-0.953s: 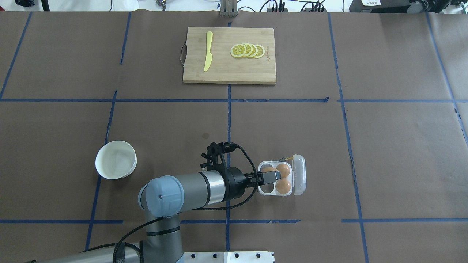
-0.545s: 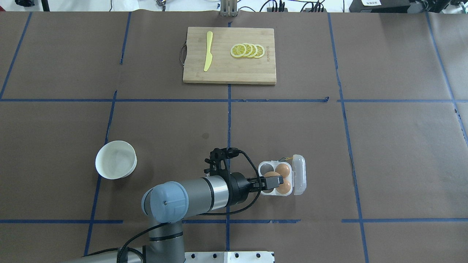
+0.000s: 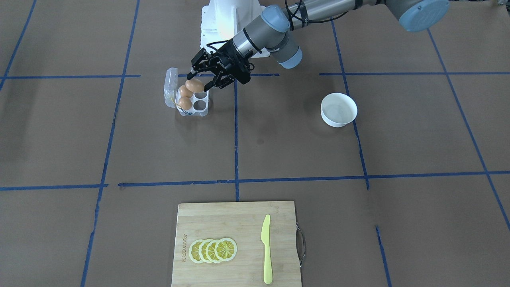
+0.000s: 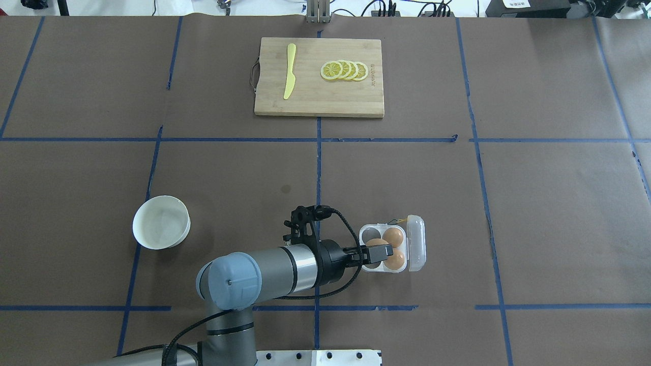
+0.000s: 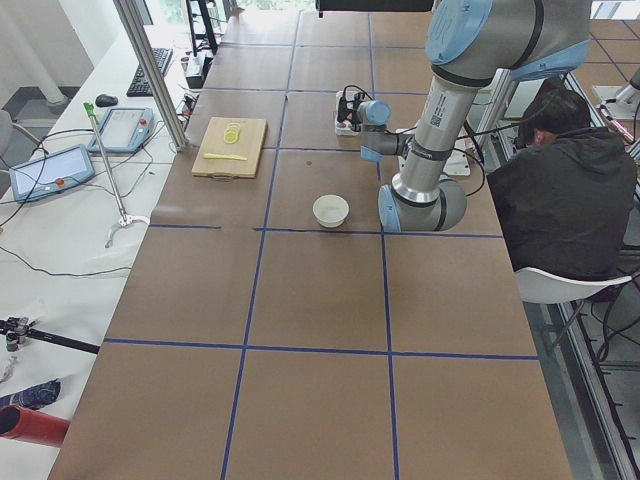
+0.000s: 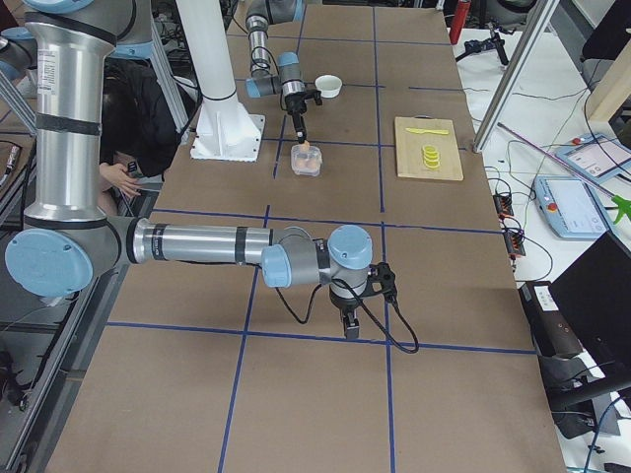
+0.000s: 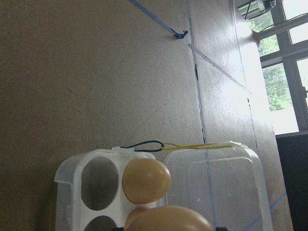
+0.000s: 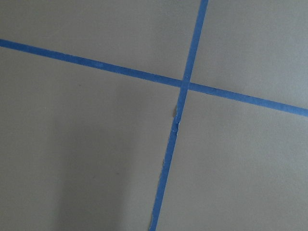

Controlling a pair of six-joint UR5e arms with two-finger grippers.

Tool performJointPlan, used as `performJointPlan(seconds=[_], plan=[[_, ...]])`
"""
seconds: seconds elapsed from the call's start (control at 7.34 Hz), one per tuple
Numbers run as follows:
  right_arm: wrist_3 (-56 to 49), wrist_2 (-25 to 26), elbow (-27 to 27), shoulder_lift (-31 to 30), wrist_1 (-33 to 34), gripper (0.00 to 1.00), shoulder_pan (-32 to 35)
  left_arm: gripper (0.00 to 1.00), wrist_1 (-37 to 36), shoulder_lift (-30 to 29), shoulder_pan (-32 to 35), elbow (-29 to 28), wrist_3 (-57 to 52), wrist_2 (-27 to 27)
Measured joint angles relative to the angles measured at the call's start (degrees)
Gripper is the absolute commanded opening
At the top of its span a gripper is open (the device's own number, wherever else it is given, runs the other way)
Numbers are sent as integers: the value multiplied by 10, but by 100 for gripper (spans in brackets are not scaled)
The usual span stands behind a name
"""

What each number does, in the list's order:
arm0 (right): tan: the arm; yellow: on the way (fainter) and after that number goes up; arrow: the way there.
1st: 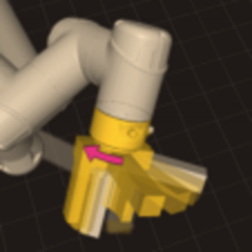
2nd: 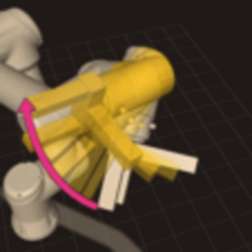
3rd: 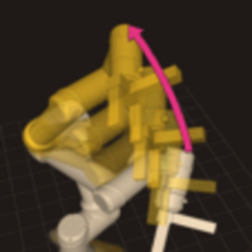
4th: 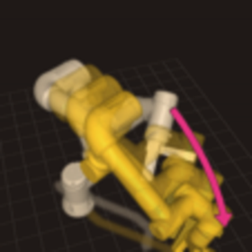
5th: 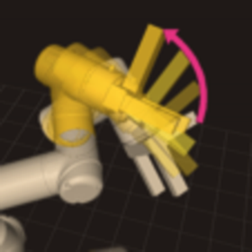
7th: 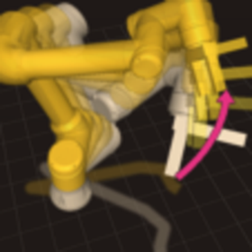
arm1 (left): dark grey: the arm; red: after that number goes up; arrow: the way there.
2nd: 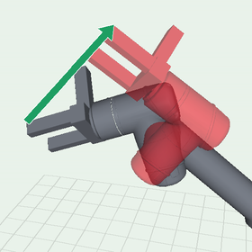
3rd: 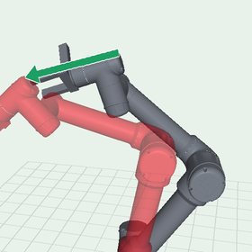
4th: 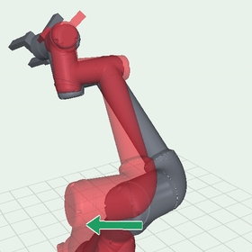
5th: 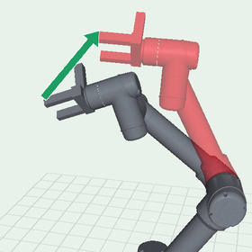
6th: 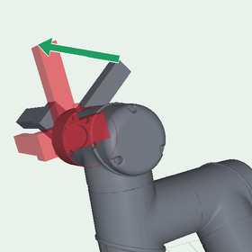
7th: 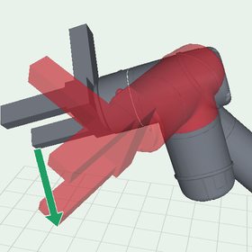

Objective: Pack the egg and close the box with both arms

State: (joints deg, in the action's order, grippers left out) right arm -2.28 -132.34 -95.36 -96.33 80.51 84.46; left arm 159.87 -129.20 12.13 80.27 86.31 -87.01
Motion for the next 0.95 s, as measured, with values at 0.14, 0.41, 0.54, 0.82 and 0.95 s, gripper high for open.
performJointPlan(seconds=[0.14, 0.41, 0.54, 0.82, 0.95], plan=[[0, 0, 0, 0, 0, 100, 0, 77, 0, 1, 0, 0, 0, 0], [0, 0, 0, 0, 0, 100, 0, 86, 0, 2, 0, 1, -1, 0], [0, 0, 0, 0, 0, 100, 0, 95, 0, 2, 1, 3, -2, 0], [0, 0, 0, 0, 0, 100, 0, 99, -6, 21, 15, 33, -8, -20], [0, 0, 0, -1, 0, 100, 0, 99, -24, 42, 36, 63, -12, -62]])
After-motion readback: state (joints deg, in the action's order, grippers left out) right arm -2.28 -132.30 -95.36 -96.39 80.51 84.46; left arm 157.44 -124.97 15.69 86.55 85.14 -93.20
